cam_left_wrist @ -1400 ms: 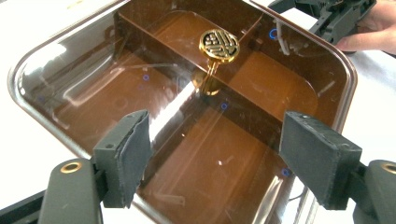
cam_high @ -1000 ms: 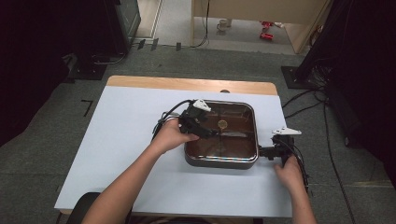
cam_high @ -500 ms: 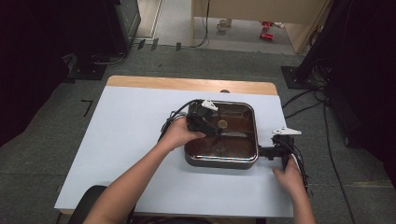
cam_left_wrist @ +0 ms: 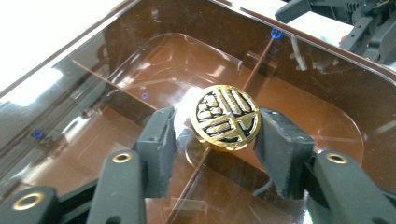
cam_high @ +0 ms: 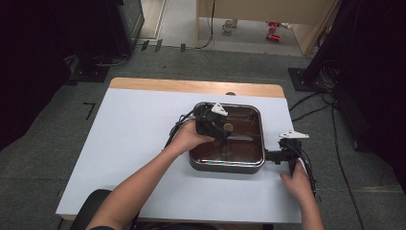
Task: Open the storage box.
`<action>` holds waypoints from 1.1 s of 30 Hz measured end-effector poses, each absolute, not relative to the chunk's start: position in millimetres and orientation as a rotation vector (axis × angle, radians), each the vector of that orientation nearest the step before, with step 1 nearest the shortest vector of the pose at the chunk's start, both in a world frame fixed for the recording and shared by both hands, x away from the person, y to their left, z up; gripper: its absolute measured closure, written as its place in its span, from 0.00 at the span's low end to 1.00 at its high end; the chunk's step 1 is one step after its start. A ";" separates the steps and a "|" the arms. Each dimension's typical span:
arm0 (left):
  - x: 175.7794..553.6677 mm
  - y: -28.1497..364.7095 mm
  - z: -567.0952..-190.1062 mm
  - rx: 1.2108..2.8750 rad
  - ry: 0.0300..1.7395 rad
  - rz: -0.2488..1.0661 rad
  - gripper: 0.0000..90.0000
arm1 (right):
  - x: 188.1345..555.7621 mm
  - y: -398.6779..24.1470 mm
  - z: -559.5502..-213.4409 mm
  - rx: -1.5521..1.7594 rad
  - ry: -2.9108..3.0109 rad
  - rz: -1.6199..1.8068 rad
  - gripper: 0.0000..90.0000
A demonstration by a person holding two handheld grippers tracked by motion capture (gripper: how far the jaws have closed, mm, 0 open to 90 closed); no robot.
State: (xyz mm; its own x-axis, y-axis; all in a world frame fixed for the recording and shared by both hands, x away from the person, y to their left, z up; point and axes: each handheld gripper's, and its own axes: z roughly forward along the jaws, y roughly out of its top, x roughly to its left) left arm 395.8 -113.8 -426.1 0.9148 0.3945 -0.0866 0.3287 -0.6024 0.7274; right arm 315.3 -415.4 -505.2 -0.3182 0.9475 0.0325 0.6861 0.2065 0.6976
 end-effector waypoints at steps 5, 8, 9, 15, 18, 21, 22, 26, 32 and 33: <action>394.3 -118.1 -426.7 2.259 0.498 0.113 0.64 | 315.4 -415.4 -505.2 1.519 2.084 0.876 0.00; 395.9 -117.4 -425.9 2.258 0.500 0.093 0.65 | 315.4 -415.4 -505.2 1.519 2.084 0.876 0.00; 396.1 -117.3 -425.1 2.263 0.503 0.090 0.65 | 315.4 -415.4 -505.2 1.520 2.083 0.876 0.00; 395.1 -116.9 -420.5 2.272 0.501 0.092 0.66 | 315.4 -415.4 -505.2 1.519 2.084 0.876 0.00; 394.5 -115.5 -416.4 2.257 0.500 0.092 0.66 | 315.4 -415.4 -505.2 1.520 2.083 0.876 0.00; 392.8 -113.4 -409.1 2.236 0.496 0.090 0.66 | 315.4 -415.4 -505.2 1.519 2.084 0.876 0.00; 392.2 -112.6 -406.0 2.234 0.492 0.092 0.66 | 315.4 -415.4 -505.2 1.519 2.084 0.876 0.00; 389.2 -109.1 -393.7 2.205 0.480 0.091 0.66 | 315.4 -415.5 -505.2 1.518 2.084 0.876 0.00; 384.3 -99.8 -381.1 2.199 0.473 0.084 0.66 | 315.4 -415.4 -505.2 1.518 2.084 0.876 0.00; 383.9 -97.7 -379.8 2.202 0.475 0.081 0.66 | 315.4 -415.4 -505.2 1.518 2.084 0.876 0.00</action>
State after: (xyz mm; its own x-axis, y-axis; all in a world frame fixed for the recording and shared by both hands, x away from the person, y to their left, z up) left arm 383.9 -97.7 -379.8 0.9256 0.3633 -0.1061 0.3077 -0.5590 0.7699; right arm 315.4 -415.4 -505.2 -0.3186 0.9473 0.0321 0.6859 0.2071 0.6976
